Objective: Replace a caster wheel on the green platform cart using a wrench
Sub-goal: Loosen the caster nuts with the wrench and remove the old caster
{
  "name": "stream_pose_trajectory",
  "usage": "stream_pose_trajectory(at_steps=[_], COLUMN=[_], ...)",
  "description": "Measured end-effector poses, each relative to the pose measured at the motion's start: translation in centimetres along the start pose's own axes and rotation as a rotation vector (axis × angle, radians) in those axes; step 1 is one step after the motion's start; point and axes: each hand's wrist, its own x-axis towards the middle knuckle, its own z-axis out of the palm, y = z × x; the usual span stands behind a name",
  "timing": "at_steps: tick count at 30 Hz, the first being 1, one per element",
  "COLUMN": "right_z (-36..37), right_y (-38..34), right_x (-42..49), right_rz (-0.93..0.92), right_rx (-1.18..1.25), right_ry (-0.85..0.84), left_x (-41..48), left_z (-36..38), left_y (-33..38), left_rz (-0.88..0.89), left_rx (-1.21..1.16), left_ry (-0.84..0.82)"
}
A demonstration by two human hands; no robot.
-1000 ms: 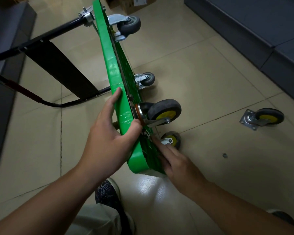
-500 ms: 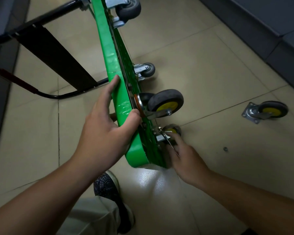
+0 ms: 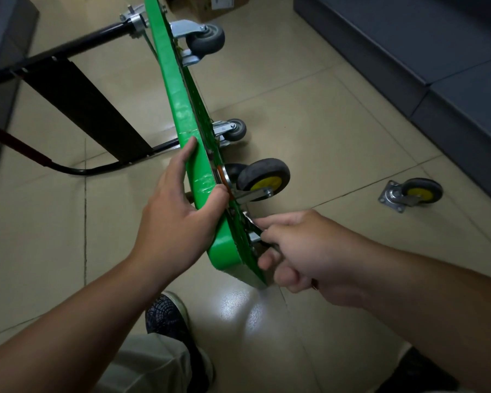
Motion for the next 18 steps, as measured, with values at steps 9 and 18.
stream_pose_trajectory(at_steps=[9,18], right_z=[1.7,1.7], right_y=[-1.2,-3.7], right_x=[0.6,0.6], right_rz=[0.042,0.161], right_rx=[0.013,0.017], right_ry=[-0.057,-0.184], left_x=[0.0,0.1], left_z=[0.0,0.0], left_y=[0.0,-0.5], left_rz=[-0.012,-0.005], left_rx=[-0.013,0.021], left_ry=[0.009,0.015])
